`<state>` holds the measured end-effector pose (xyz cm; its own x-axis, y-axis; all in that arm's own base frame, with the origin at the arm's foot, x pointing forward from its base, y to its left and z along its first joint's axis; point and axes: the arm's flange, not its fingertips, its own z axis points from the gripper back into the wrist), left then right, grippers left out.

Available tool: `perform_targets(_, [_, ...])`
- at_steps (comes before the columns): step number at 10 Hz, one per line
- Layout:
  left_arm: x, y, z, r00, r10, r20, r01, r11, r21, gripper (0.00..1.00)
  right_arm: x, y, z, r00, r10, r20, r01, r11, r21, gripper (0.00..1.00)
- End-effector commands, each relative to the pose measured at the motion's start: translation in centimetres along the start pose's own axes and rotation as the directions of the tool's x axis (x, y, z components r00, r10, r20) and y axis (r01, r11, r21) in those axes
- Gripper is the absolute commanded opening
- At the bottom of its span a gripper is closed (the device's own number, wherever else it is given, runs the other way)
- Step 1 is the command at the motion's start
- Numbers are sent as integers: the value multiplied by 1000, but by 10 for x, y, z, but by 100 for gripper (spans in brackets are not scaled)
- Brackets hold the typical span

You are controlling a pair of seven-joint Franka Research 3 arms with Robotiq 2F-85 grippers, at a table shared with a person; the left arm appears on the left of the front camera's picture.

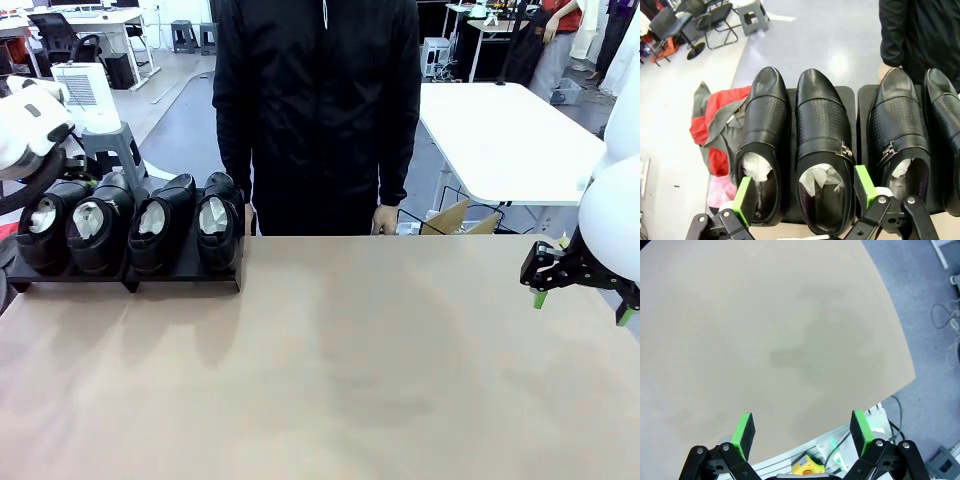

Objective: Organize the shoes by placing them on the stand.
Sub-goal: Place the Shoe from the middle of the table onto the Shoes Stand.

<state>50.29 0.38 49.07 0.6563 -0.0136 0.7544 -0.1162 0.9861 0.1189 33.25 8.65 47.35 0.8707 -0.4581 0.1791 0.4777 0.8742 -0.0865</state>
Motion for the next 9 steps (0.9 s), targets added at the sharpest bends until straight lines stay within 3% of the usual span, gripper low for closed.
perform_targets(1, [5, 1, 2, 1000, 10, 10, -10, 1000, -5, 100, 3, 2, 3, 1000, 18, 3, -18, 1000, 6, 100])
perform_targets(9, [5, 1, 2, 1000, 10, 10, -10, 1000, -5, 100, 3, 2, 3, 1000, 18, 3, -18, 1000, 6, 100])
